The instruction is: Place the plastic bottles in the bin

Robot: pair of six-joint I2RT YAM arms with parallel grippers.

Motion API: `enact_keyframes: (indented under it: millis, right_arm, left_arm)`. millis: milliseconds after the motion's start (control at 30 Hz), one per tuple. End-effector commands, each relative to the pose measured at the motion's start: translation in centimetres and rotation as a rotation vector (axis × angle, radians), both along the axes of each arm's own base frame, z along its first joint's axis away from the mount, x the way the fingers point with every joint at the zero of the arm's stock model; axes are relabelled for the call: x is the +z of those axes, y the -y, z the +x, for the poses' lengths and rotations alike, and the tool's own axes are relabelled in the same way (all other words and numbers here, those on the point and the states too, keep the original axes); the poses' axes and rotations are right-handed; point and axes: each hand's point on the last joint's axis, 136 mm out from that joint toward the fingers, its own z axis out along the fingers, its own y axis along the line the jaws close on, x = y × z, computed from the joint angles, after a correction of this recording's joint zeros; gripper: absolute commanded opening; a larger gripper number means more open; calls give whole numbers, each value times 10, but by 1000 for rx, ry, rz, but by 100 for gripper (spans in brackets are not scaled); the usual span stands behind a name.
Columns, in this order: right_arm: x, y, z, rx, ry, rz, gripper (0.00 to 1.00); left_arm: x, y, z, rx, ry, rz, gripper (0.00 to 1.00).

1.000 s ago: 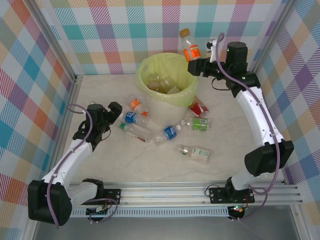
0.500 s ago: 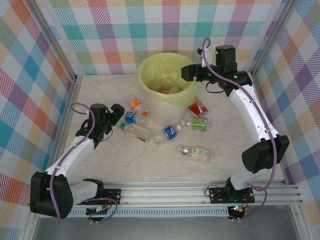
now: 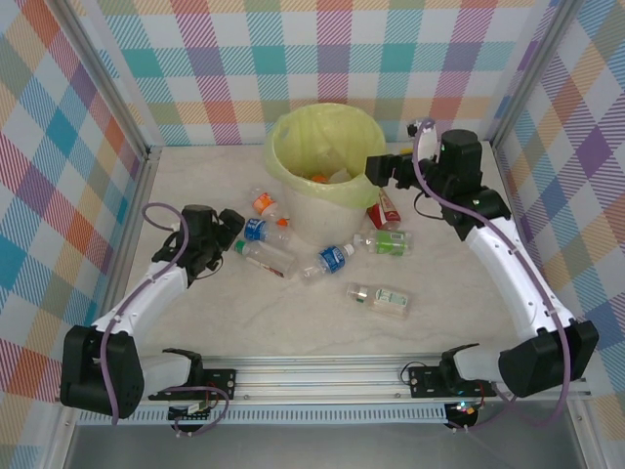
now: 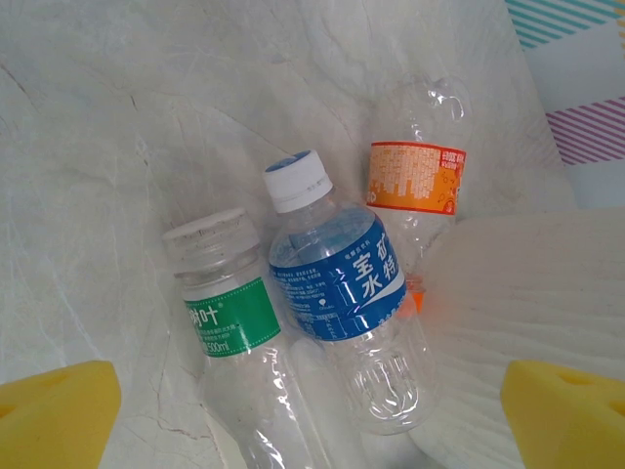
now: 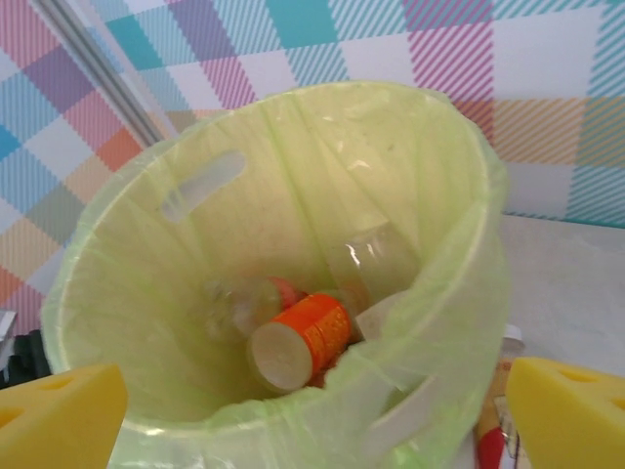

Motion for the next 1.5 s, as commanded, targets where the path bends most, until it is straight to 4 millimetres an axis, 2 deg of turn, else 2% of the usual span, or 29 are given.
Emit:
enact_keyframes:
  millis: [0, 200, 333, 533, 667, 900, 1067, 1267, 1467]
  right_arm:
    - [16, 14, 5, -91, 94, 10, 100]
    - [7, 26, 0, -144, 87, -24, 100]
    - [11, 31, -4, -167, 106, -24, 100]
    - [5, 34, -7, -182, 98, -30, 100]
    - [1, 36, -6, -193, 81, -31, 100]
    - [2, 37, -5, -198, 85, -42, 100]
    - [2, 36, -5, -193, 83, -42, 100]
    - [2, 36, -5, -191, 77, -36, 100]
    - [2, 36, -5, -191, 75, -36, 100]
  left_arm:
    - [-11, 4, -8, 68, -39, 1, 100]
    - [-24, 23, -15, 136, -44, -27, 100]
    - [-39, 43, -22, 127, -84, -71, 100]
    - [-54, 61, -32, 96, -184, -40, 100]
    - [-66, 68, -30, 81, -229, -41, 100]
    - [-67, 76, -14, 46, -201, -17, 98]
    - [-76, 85, -8, -8, -214, -7, 93]
    - [-87, 88, -9, -16, -230, -18, 85]
    - [-89, 76, -17, 11, -195, -3, 67]
